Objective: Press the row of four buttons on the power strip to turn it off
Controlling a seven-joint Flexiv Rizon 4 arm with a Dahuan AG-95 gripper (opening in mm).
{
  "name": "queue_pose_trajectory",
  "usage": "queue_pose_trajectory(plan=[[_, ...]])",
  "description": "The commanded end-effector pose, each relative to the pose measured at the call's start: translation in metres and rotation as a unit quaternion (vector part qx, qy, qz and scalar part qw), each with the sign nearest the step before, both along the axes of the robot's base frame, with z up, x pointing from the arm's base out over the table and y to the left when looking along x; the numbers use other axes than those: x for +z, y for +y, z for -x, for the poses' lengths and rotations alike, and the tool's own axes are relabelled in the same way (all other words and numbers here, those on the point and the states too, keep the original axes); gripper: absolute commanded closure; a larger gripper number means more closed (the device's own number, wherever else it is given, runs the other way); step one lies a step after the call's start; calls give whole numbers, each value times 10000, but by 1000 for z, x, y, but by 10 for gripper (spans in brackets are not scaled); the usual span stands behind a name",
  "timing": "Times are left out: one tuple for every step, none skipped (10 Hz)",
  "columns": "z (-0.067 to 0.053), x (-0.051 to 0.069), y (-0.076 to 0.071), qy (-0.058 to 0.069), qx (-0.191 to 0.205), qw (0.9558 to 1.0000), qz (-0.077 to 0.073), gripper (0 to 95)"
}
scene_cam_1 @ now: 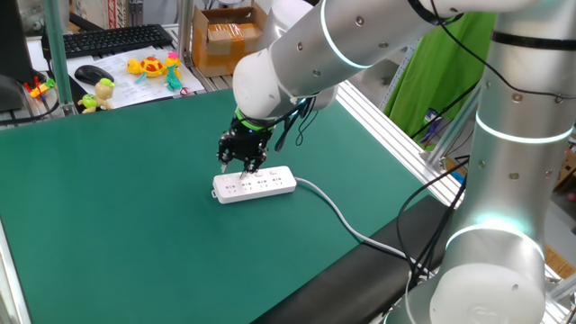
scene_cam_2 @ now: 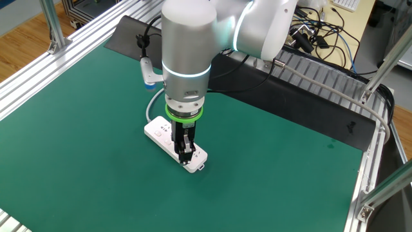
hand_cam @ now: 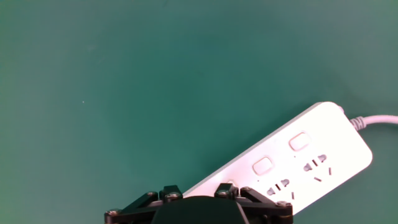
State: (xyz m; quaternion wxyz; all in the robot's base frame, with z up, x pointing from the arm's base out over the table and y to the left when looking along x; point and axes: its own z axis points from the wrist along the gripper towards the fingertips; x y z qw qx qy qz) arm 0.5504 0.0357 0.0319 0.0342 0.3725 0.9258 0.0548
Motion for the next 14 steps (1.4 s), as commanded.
queue_pose_trajectory(plan=[[2,1,0,41,22,10000,-7,570],[3,0,0,51,34,10000,1,570],[5,-1,0,50,55,10000,26,570],[7,-1,1,53,69,9999,53,570],[7,2,0,84,77,9999,29,570],[7,3,0,101,74,9999,35,570],[7,-1,0,92,71,9999,40,570],[7,-4,0,76,75,9999,45,570],[7,-5,0,69,83,9999,51,570],[5,-1,-1,90,101,9999,44,570],[3,2,-2,88,90,9999,5,570],[2,0,-2,92,115,9999,13,570],[1,-1,-2,85,116,9999,23,570],[1,-3,-2,83,107,9999,18,570]])
